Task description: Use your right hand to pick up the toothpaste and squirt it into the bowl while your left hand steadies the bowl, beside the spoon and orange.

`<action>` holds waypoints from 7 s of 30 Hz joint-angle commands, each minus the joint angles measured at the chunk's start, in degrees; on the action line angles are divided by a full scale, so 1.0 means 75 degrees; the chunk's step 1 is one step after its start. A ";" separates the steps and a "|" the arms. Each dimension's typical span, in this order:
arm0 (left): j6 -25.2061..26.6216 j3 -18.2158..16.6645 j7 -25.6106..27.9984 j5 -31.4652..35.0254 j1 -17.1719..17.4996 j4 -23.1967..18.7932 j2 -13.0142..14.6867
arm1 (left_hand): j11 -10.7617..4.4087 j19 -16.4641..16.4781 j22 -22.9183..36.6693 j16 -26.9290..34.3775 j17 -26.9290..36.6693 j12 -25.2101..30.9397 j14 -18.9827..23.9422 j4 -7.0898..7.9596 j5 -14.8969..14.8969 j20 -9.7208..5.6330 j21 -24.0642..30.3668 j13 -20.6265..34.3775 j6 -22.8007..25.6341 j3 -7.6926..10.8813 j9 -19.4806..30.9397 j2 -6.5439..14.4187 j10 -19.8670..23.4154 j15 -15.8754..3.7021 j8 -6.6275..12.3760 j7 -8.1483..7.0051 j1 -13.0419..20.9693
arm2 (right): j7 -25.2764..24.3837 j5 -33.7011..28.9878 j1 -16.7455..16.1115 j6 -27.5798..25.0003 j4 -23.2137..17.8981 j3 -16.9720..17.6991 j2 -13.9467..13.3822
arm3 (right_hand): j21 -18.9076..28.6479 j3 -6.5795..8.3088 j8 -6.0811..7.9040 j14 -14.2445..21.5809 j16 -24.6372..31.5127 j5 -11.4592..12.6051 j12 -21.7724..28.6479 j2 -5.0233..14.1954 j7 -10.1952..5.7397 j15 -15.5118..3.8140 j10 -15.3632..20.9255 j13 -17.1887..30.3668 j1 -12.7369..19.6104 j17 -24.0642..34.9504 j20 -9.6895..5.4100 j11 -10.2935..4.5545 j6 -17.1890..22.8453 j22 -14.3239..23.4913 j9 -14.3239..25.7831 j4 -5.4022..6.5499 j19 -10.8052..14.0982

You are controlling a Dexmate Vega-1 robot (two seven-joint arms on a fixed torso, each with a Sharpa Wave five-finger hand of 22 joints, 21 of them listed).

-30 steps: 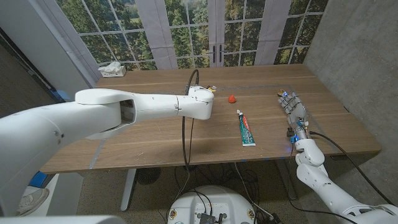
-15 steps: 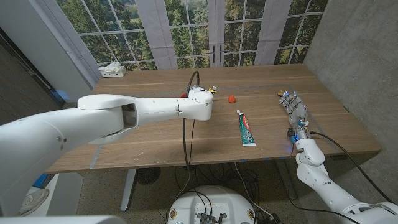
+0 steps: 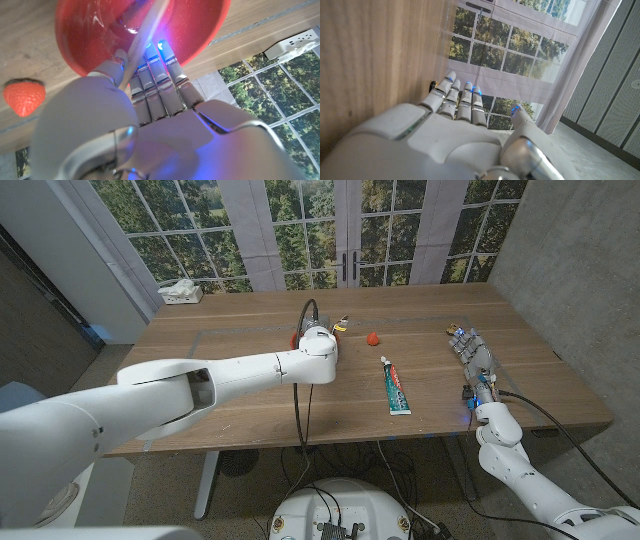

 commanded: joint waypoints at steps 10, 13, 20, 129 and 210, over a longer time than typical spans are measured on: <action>-0.1507 -0.2813 0.1084 -0.0211 0.2036 -0.0895 0.0351 | -0.1117 0.0433 0.0806 0.0277 0.0694 0.0583 0.0536 -0.0029 0.0037 -0.0429 0.1656 0.1029 0.0315 0.0109 0.0600 0.0580 0.1326 -0.0719 0.0524 0.0176 0.0990 | -0.0329 -0.0225 -0.0074 -0.0079 -0.0278 -0.0069 -0.0106 | 0.0032 0.0005 -0.0013 0.0057 0.0042 0.0000 0.0003 0.0090 0.0020 0.0004 0.0061 0.0024 -0.0058 0.0037 0.0017 0.0022 0.0053 0.0017 0.0021 -0.0054 0.0023; -0.1914 -0.3325 0.1067 -0.0572 0.2307 -0.1044 0.0402 | -0.1105 0.0412 0.1166 0.0380 0.0926 0.0713 0.0683 -0.0039 0.0043 -0.0468 0.2213 0.1300 0.0300 0.0107 0.0756 0.0570 0.1372 -0.0711 0.0615 0.0219 0.1045 | -0.0389 -0.0280 -0.0096 -0.0075 -0.0335 -0.0082 -0.0128 | 0.0032 0.0005 -0.0013 0.0072 0.0046 0.0000 0.0001 0.0090 0.0025 0.0003 0.0062 0.0025 -0.0058 0.0038 0.0014 0.0026 0.0053 0.0017 0.0021 -0.0057 0.0027; -0.2651 -0.4157 0.0894 -0.1288 0.2750 -0.1344 0.0540 | -0.1099 0.0252 0.1521 0.0597 0.1336 0.0906 0.0922 -0.0016 0.0038 -0.0562 0.2921 0.1733 0.0331 0.0098 0.1002 0.0584 0.1398 -0.0687 0.0758 0.0258 0.1105 | -0.0659 -0.0472 -0.0209 -0.0094 -0.0593 -0.0111 -0.0206 | 0.0029 0.0004 -0.0008 0.0070 0.0040 0.0001 0.0000 0.0091 0.0028 -0.0013 0.0073 0.0026 -0.0057 0.0042 0.0011 0.0006 0.0071 0.0017 0.0022 -0.0064 0.0032; -0.4747 -0.6590 -0.2200 -0.6928 0.3688 -0.2273 0.2884 | -0.0894 -0.0488 0.1562 0.1461 0.2859 0.0745 0.1165 -0.0068 0.0155 -0.0708 0.5532 0.2223 0.0474 0.0018 0.1305 0.0430 0.1600 -0.0652 0.0559 0.0461 0.1281 | -0.5563 -0.7485 -0.3748 -0.9097 -0.9867 -0.0888 -0.2466 | 0.0025 0.0135 -0.0020 0.0148 -0.0163 0.0193 -0.0091 -0.0252 -0.0219 -0.0173 0.0069 0.0015 0.0861 -0.0124 0.0125 -0.0383 0.0214 0.0020 0.0028 -0.1186 0.0258; -0.4540 -0.6419 -0.2778 -0.7127 0.3356 -0.1932 0.3042 | -0.0871 -0.0593 0.1084 0.1445 0.2862 0.0573 0.1121 -0.0076 0.0168 -0.0697 0.5784 0.2316 0.0543 0.0050 0.1460 0.0421 0.1662 -0.0653 0.0294 0.0497 0.1263 | -0.6000 -1.0013 -0.1174 -1.4253 -0.8614 -0.4673 -0.1006 | -0.0014 -0.0509 0.0087 0.0258 -0.0137 0.0110 0.0020 -0.1577 -0.0543 -0.0585 -0.0049 0.0283 0.1223 0.0035 0.0622 -0.0771 0.0317 0.0066 0.0120 -0.1286 0.0358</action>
